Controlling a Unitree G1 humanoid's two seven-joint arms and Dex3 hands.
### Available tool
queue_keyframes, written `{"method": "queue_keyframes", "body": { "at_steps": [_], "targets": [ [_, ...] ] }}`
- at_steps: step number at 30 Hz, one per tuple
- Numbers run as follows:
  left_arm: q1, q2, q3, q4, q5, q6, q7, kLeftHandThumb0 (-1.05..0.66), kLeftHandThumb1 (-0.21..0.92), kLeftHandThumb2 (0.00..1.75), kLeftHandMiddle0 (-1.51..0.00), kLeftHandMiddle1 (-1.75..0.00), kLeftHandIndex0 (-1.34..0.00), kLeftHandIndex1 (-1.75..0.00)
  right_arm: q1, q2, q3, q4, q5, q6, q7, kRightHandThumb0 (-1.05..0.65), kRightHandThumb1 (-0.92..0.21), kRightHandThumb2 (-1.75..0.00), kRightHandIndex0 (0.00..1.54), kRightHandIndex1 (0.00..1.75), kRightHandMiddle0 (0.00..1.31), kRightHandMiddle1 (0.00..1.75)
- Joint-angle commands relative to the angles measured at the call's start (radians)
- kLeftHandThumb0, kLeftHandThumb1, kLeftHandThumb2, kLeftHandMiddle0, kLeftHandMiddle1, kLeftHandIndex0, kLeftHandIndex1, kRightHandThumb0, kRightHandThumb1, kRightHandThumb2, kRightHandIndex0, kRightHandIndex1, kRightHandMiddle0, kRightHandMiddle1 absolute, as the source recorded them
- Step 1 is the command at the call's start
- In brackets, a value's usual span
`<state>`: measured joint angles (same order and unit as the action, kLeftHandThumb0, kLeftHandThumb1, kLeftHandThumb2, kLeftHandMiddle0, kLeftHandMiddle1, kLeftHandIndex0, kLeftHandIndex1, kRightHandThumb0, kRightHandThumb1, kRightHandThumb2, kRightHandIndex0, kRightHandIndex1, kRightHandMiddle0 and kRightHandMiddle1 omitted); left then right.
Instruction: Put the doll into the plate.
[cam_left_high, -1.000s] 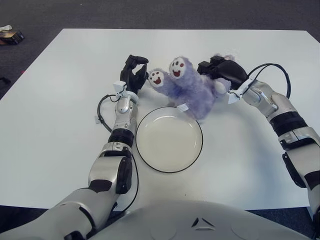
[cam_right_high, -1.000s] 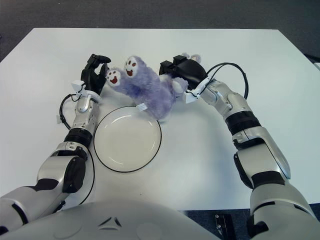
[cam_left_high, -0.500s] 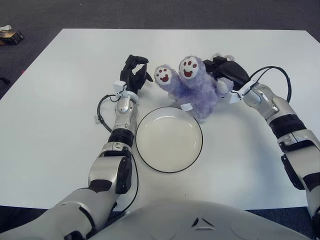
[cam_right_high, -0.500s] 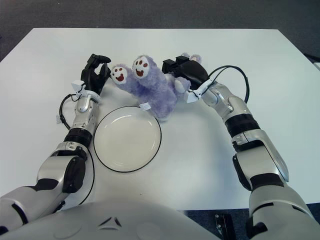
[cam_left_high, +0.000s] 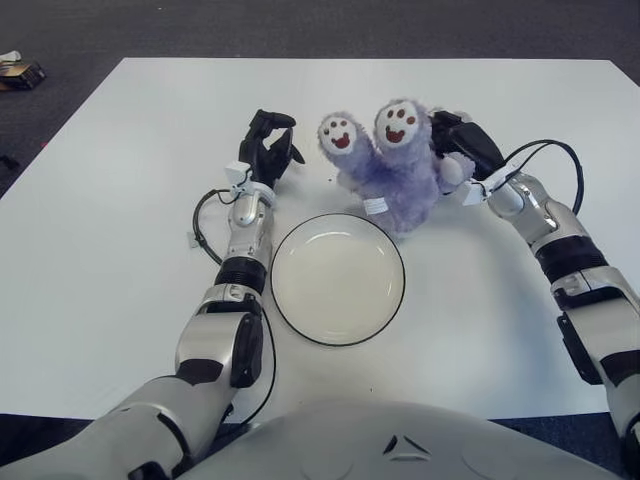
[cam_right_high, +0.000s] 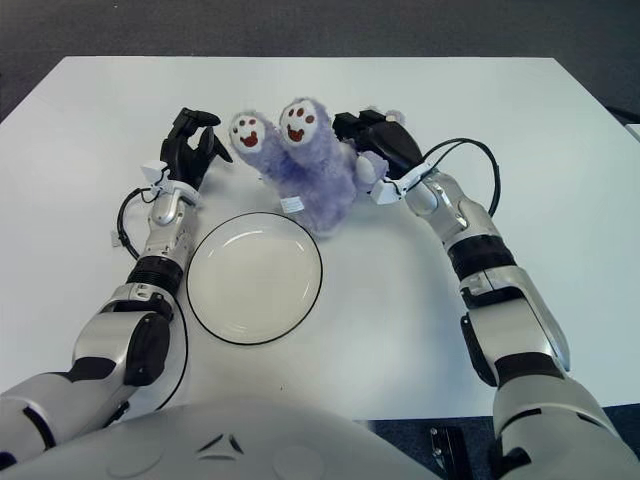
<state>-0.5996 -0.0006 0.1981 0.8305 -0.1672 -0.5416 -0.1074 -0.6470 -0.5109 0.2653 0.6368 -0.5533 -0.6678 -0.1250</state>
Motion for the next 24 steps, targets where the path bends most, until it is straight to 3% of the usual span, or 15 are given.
{"method": "queue_keyframes", "body": {
  "at_steps": [1,12,24],
  "targets": [
    [0.0,0.035,0.008,0.012,0.02,0.0,0.029,-0.36,0.92,0.24,-0.89,-1.75,-0.5,-1.44,-0.014,0.016,-0.039,-0.054,0.059,0.01,0.018,0.41,-0.51,-1.06,0.45,1.75,0.54,1.75],
    [-0.011,0.06,0.008,0.033,0.038,0.003,0.059,-0.36,0.92,0.24,-0.9,-1.75,-0.5,-1.44,-0.018,0.041,-0.066,-0.128,0.084,0.026,0.038,0.4,-0.55,-1.01,0.43,1.75,0.54,1.75],
    [-0.032,0.073,0.004,0.063,0.051,0.0,0.08,-0.36,0.92,0.25,-0.9,-1.75,-0.49,-1.45,-0.05,0.046,-0.071,-0.149,0.056,-0.022,0.008,0.39,-0.59,-0.96,0.4,1.75,0.53,1.75]
  ]
}}
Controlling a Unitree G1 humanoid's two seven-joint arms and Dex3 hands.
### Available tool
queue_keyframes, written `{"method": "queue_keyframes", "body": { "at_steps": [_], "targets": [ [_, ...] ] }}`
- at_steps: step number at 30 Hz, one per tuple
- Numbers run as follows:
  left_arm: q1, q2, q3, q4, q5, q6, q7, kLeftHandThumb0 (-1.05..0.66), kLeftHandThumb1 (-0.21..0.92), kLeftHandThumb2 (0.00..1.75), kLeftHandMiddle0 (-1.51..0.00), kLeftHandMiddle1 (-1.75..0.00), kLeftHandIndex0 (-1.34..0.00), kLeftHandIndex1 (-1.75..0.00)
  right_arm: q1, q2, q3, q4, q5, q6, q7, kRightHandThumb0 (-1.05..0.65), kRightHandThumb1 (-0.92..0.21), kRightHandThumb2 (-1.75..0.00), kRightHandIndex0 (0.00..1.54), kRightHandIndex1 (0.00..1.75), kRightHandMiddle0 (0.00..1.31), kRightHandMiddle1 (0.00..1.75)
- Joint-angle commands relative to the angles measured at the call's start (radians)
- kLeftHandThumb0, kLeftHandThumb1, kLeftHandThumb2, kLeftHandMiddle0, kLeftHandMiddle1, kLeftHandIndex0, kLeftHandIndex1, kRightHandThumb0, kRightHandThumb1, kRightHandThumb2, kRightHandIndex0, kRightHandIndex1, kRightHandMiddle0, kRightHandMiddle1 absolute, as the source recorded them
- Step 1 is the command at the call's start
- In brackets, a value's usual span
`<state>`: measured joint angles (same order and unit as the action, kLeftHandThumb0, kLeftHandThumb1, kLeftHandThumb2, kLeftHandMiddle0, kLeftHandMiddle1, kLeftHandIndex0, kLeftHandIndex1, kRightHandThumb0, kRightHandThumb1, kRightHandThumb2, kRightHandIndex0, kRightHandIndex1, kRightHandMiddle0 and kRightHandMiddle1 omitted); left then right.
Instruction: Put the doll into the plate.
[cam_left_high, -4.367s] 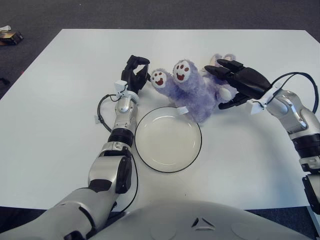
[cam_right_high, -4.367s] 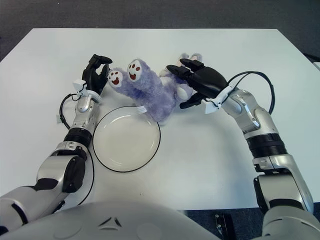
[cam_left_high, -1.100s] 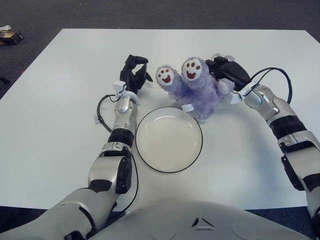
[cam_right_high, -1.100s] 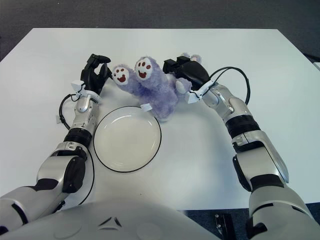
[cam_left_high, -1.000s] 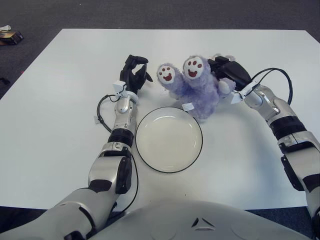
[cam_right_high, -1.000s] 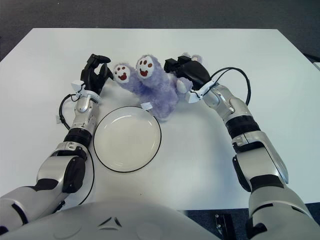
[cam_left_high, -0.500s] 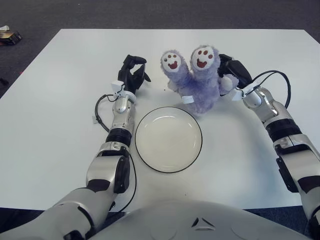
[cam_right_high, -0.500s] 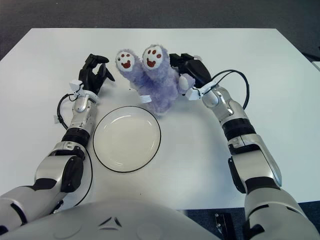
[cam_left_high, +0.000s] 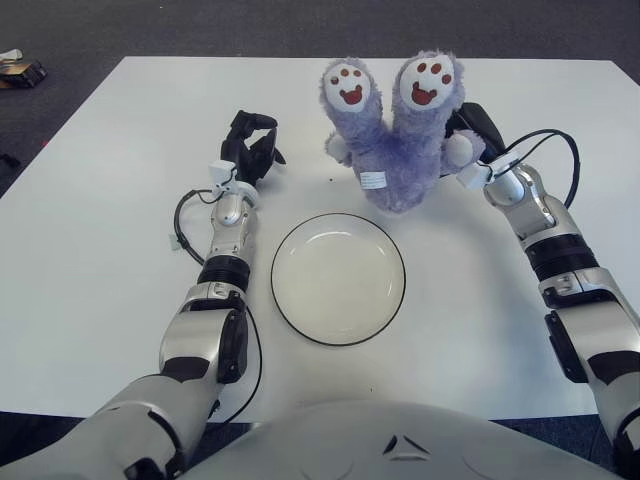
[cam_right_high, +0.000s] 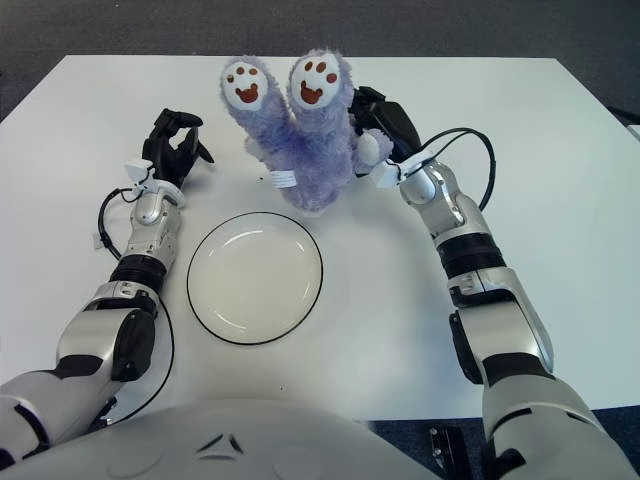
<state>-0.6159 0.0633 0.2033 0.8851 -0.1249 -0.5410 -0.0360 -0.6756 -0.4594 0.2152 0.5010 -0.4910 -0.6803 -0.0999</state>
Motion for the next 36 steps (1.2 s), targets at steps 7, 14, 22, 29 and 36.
{"method": "queue_keyframes", "body": {
  "at_steps": [7,14,22,29,36],
  "targets": [
    [-0.055,0.019,-0.001,0.017,0.014,0.025,0.019,-0.36,0.92,0.27,-0.89,-1.75,-0.47,-1.46,-0.014,-0.008,-0.021,-0.125,0.021,-0.054,0.026,0.39,-0.59,-0.96,0.4,1.75,0.53,1.75],
    [-0.071,0.024,-0.001,0.024,0.016,0.03,0.018,-0.36,0.92,0.28,-0.87,-1.75,-0.46,-1.48,0.038,-0.013,-0.022,-0.276,0.095,0.018,0.171,0.39,-0.59,-0.96,0.4,1.75,0.53,1.75],
    [-0.074,0.028,0.0,0.027,0.012,0.028,0.012,-0.36,0.92,0.28,-0.86,-1.75,-0.46,-1.48,0.075,-0.002,-0.025,-0.373,0.128,0.057,0.251,0.39,-0.59,-0.96,0.4,1.75,0.53,1.75],
    [-0.077,0.026,-0.001,0.029,0.012,0.026,0.01,-0.36,0.92,0.28,-0.85,-1.75,-0.46,-1.48,0.101,0.004,-0.024,-0.417,0.129,0.053,0.282,0.15,-0.71,-0.62,0.65,1.75,0.56,1.75],
    [-0.075,0.02,-0.005,0.022,0.013,0.026,0.012,-0.36,0.92,0.28,-0.85,-1.75,-0.46,-1.48,0.107,-0.001,-0.019,-0.424,0.139,0.028,0.314,0.0,-0.85,-0.28,0.82,1.75,0.58,1.75]
  ]
}}
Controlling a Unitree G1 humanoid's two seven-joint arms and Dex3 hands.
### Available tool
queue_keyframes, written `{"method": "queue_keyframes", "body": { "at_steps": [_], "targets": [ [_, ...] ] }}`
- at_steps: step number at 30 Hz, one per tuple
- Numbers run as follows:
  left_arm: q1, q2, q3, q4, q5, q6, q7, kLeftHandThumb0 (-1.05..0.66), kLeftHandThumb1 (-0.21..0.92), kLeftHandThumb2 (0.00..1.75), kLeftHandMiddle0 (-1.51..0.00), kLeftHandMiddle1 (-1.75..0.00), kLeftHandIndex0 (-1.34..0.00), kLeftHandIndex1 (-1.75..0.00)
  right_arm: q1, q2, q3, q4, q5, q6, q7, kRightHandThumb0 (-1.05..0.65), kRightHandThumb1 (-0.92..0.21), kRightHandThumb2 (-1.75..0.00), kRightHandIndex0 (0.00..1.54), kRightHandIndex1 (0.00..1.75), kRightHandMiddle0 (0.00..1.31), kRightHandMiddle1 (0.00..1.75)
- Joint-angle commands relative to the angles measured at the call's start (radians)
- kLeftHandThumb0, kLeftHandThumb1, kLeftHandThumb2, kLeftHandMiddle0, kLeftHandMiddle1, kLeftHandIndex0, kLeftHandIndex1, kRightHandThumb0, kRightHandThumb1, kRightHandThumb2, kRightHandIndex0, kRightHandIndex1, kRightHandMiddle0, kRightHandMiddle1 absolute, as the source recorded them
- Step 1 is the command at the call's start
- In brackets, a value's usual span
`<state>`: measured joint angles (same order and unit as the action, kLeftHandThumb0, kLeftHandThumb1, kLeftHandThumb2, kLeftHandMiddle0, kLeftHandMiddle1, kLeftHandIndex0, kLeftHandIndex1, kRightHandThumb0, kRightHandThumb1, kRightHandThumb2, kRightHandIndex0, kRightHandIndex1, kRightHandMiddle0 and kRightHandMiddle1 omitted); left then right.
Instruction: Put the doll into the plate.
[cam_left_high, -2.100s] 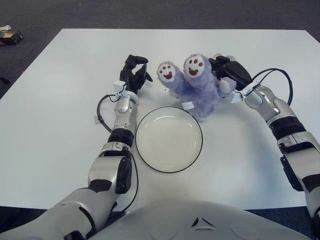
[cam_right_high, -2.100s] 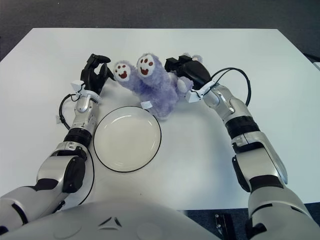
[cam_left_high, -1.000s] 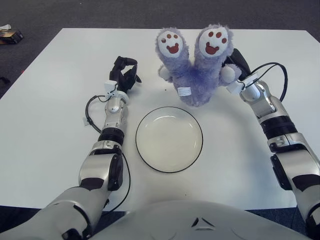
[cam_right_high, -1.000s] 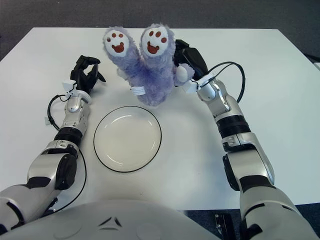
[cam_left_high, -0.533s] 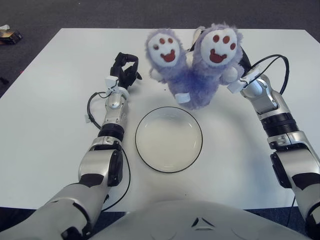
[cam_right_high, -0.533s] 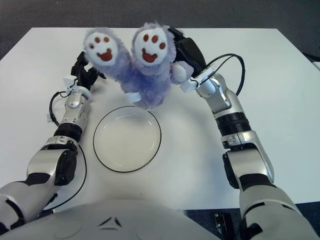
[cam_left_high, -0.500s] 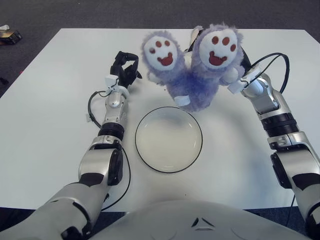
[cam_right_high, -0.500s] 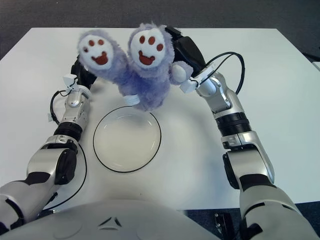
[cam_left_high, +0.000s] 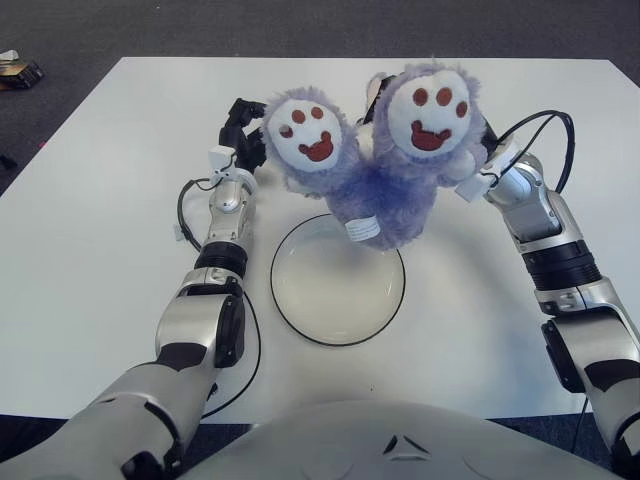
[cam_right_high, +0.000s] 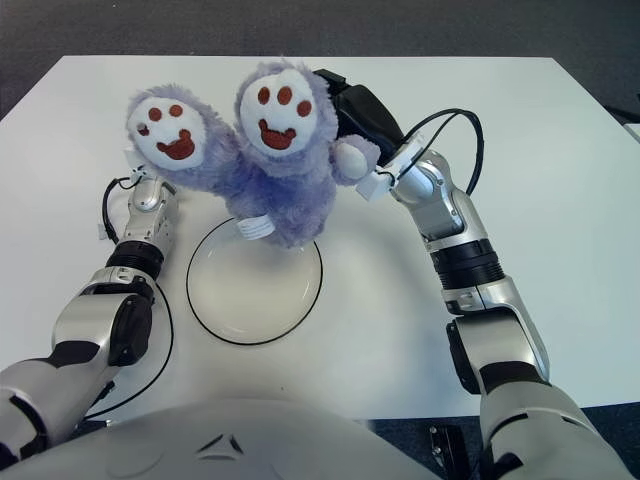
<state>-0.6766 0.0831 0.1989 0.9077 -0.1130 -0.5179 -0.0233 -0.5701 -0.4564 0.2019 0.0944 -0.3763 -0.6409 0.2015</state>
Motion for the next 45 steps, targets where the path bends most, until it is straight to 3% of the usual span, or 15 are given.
{"method": "queue_keyframes", "body": {
  "at_steps": [1,6,11,21,36,45],
  "targets": [
    [-0.015,0.0,-0.001,-0.001,0.001,0.003,0.0,-0.36,0.92,0.28,-0.85,-1.75,-0.46,-1.48,0.002,-0.003,-0.007,-0.017,0.026,-0.013,0.017,0.0,-0.85,-0.27,0.82,1.75,0.58,1.75],
    [-0.015,0.0,-0.002,-0.001,0.0,0.003,0.0,-0.36,0.92,0.28,-0.85,-1.75,-0.46,-1.48,0.003,0.001,-0.012,-0.017,0.027,-0.016,0.026,-0.01,-0.86,-0.25,0.83,1.75,0.58,1.75],
    [-0.009,-0.018,-0.013,-0.024,0.01,0.01,0.016,-0.36,0.92,0.28,-0.85,-1.75,-0.46,-1.48,0.032,0.007,0.018,-0.053,0.084,0.016,0.102,0.03,-0.87,-0.24,0.84,1.75,0.57,1.75],
    [-0.004,-0.022,-0.018,-0.037,0.012,0.017,0.024,-0.36,0.92,0.28,-0.85,-1.75,-0.46,-1.48,0.047,0.018,0.01,-0.076,0.083,0.033,0.124,0.05,-0.87,-0.24,0.83,1.75,0.57,1.75],
    [0.025,-0.047,-0.035,-0.09,0.025,0.03,0.054,-0.36,0.92,0.27,-0.85,-1.75,-0.47,-1.47,0.09,0.017,0.021,-0.152,0.071,0.123,0.171,0.07,-0.86,-0.25,0.83,1.75,0.57,1.75],
    [0.037,-0.06,-0.04,-0.115,0.029,0.049,0.072,-0.36,0.92,0.26,-0.85,-1.75,-0.47,-1.47,0.088,-0.017,0.025,-0.191,0.074,0.169,0.255,0.06,-0.86,-0.28,0.6,1.75,0.52,1.75]
  ]
}}
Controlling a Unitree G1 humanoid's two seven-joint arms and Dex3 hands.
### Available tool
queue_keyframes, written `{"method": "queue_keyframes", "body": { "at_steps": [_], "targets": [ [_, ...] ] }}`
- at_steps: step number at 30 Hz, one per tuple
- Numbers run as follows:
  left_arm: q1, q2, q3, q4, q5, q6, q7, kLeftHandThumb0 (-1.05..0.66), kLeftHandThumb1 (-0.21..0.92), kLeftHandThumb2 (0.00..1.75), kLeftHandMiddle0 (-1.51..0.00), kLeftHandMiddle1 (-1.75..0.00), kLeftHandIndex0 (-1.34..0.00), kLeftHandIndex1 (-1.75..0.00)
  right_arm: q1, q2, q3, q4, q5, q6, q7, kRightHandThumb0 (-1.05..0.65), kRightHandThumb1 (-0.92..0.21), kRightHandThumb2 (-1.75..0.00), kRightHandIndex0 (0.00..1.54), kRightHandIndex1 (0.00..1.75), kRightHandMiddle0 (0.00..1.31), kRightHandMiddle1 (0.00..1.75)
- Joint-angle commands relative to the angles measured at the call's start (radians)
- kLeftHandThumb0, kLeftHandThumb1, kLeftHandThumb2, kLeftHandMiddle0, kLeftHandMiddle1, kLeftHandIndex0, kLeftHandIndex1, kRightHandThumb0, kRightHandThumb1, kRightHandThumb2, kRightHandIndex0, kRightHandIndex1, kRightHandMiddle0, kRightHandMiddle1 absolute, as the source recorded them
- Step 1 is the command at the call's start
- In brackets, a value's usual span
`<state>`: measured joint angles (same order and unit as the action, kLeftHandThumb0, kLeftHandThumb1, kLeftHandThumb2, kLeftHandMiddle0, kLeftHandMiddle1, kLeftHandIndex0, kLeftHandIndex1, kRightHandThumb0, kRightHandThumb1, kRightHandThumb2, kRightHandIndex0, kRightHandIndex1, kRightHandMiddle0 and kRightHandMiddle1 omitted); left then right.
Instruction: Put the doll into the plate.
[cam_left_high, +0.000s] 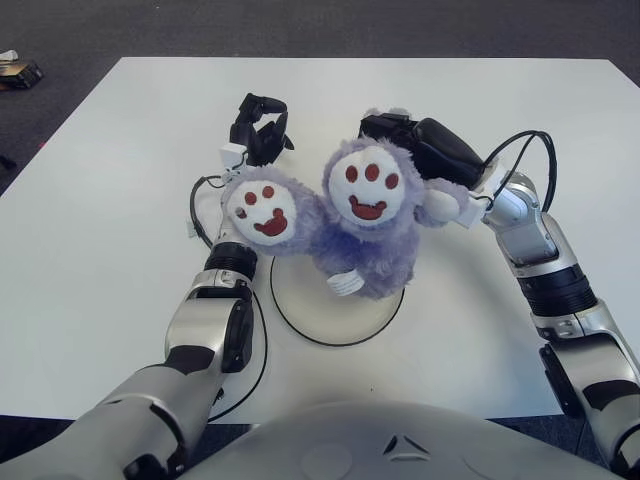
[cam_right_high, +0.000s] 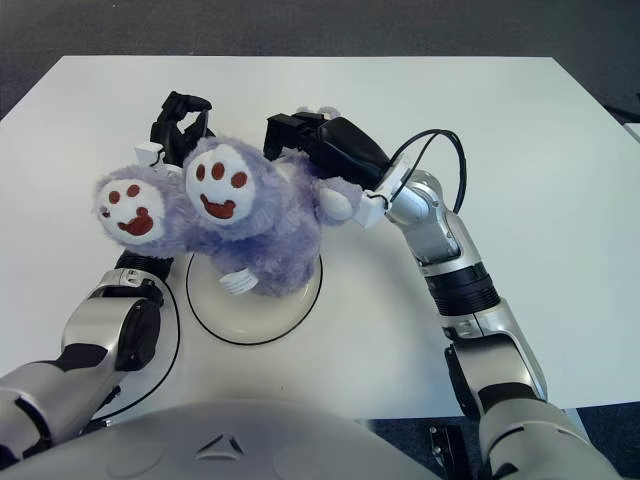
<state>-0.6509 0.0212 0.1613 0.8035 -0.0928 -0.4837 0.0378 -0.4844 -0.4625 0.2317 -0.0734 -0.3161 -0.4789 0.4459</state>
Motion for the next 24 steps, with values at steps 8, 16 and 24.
{"method": "queue_keyframes", "body": {
  "at_steps": [8,16,24],
  "targets": [
    [0.011,-0.01,-0.005,-0.017,0.01,0.025,0.022,-0.36,0.92,0.26,-0.85,-1.75,-0.48,-1.46,0.004,-0.056,0.004,-0.099,0.064,0.089,0.136,0.02,-0.9,-0.26,0.53,1.47,0.44,1.54],
    [0.011,-0.013,-0.006,-0.017,0.011,0.027,0.024,-0.36,0.92,0.26,-0.85,-1.75,-0.48,-1.46,0.004,-0.061,-0.001,-0.119,0.092,0.119,0.185,0.0,-0.92,-0.27,0.51,1.4,0.36,1.41],
    [0.011,-0.021,-0.003,-0.017,-0.007,0.027,0.005,-0.36,0.92,0.26,-0.86,-1.75,-0.48,-1.46,-0.023,-0.11,0.013,-0.127,0.134,0.153,0.298,-0.09,-0.92,-0.22,0.43,0.45,0.4,0.48]
  ]
}}
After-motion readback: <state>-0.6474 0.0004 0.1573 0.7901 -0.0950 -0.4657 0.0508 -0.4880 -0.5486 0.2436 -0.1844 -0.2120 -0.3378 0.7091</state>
